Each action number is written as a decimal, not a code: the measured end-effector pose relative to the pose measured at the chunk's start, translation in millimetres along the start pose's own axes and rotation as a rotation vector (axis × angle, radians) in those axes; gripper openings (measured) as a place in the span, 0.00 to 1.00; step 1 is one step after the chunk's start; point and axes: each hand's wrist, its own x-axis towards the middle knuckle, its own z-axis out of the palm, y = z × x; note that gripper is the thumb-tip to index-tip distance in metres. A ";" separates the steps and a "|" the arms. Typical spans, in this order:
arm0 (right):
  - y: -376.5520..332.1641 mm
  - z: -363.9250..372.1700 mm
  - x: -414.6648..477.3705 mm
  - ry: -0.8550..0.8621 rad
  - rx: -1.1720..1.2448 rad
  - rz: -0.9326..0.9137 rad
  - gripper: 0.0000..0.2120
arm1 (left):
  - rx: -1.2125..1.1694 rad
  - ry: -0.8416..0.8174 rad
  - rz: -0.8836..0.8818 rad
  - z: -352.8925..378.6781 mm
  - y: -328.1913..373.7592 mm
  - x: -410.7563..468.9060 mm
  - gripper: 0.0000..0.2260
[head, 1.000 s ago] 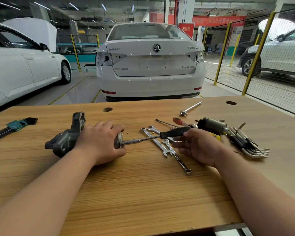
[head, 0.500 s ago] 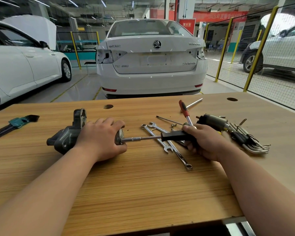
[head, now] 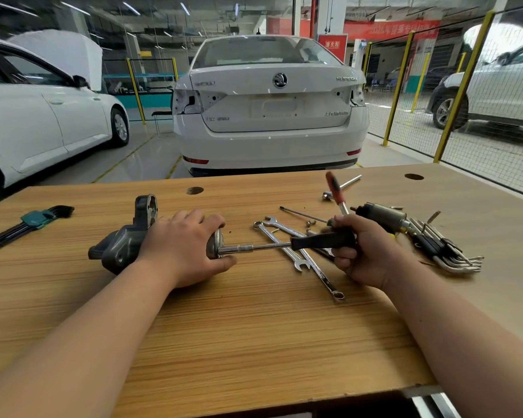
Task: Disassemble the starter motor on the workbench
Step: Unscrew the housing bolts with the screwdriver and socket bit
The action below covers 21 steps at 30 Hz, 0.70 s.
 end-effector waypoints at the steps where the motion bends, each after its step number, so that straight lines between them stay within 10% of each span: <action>1: 0.6 0.7 1.0 0.015 -0.022 0.010 0.07 | -0.008 -0.005 -0.006 0.1 -0.3 -0.1 0.39; 21: -3.8 -6.2 -3.7 -0.103 -0.341 -0.160 0.17 | -0.007 0.018 0.017 0.5 0.1 -1.1 0.40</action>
